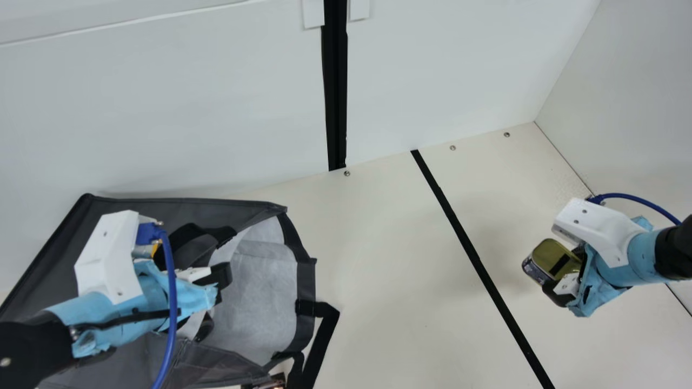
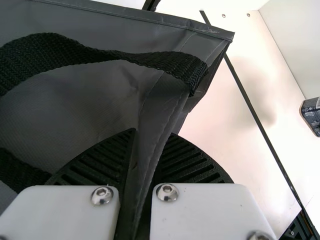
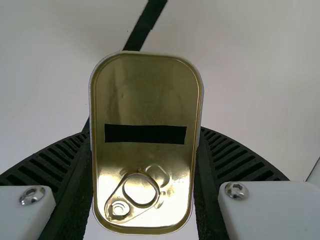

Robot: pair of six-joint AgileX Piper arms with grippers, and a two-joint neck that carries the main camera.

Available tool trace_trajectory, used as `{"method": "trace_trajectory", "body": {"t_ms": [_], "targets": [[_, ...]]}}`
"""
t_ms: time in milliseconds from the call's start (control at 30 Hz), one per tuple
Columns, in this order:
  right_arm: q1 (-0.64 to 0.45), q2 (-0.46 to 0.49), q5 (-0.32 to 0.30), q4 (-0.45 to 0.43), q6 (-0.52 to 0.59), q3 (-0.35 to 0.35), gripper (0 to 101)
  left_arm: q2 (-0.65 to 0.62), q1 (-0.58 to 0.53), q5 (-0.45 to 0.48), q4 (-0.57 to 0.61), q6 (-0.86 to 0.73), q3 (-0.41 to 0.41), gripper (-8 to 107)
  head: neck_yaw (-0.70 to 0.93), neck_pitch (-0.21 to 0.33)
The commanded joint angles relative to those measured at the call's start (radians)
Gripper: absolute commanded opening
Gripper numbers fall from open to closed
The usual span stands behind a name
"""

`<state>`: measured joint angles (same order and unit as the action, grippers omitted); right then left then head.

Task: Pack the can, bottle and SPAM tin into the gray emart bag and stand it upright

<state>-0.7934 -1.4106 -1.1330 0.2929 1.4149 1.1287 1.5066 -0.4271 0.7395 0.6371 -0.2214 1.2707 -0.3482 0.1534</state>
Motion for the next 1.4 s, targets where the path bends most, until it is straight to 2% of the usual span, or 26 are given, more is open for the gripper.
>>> {"method": "trace_trajectory", "body": {"t_ms": [0, 467, 1000, 1367], "targets": [[0.015, 0.006, -0.012, 0.004, 0.009, 0.000, 0, 0.000, 0.000, 0.000, 0.000, 0.000, 0.000, -8, -0.001, 0.021], [0.181, 0.087, -0.061, 0.003, 0.024, -0.046, 0, 0.000, 0.000, 0.000, 0.000, 0.000, 0.000, -8, -0.001, 0.021], [0.416, 0.193, -0.087, -0.001, -0.060, -0.131, 0, 0.000, 0.000, 0.000, 0.000, 0.000, 0.000, -8, -0.001, 0.021], [0.519, 0.230, -0.087, -0.001, -0.104, -0.165, 0, 0.000, 0.000, 0.000, 0.000, 0.000, 0.000, -8, -0.001, 0.021]]}}
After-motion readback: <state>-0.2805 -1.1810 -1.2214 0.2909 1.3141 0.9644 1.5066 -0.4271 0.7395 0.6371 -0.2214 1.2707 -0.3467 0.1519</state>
